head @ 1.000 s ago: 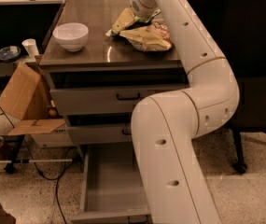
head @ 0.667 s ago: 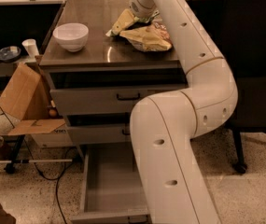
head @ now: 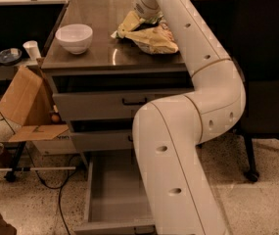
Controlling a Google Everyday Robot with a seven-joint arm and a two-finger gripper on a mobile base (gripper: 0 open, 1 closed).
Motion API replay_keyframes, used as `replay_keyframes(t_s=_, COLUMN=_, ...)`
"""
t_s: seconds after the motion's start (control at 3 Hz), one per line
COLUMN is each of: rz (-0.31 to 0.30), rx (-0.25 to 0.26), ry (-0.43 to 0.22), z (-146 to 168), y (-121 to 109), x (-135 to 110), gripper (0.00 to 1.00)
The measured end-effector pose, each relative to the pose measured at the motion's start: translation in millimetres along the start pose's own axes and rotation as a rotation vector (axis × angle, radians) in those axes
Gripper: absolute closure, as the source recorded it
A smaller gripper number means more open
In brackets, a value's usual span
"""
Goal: Place green jalapeno chip bag into bottom drawer
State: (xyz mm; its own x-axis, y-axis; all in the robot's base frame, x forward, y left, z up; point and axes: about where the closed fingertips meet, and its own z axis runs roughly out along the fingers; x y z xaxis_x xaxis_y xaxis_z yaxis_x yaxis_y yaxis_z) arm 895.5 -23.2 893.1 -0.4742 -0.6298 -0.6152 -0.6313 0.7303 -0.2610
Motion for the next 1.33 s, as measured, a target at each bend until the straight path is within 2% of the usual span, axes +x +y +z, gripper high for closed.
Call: replay_keyframes(t_s=1.33, rz=-0.047, rx=0.027, ry=0.045, z=6.5, y=2.4, x=2.1, gripper=0.0)
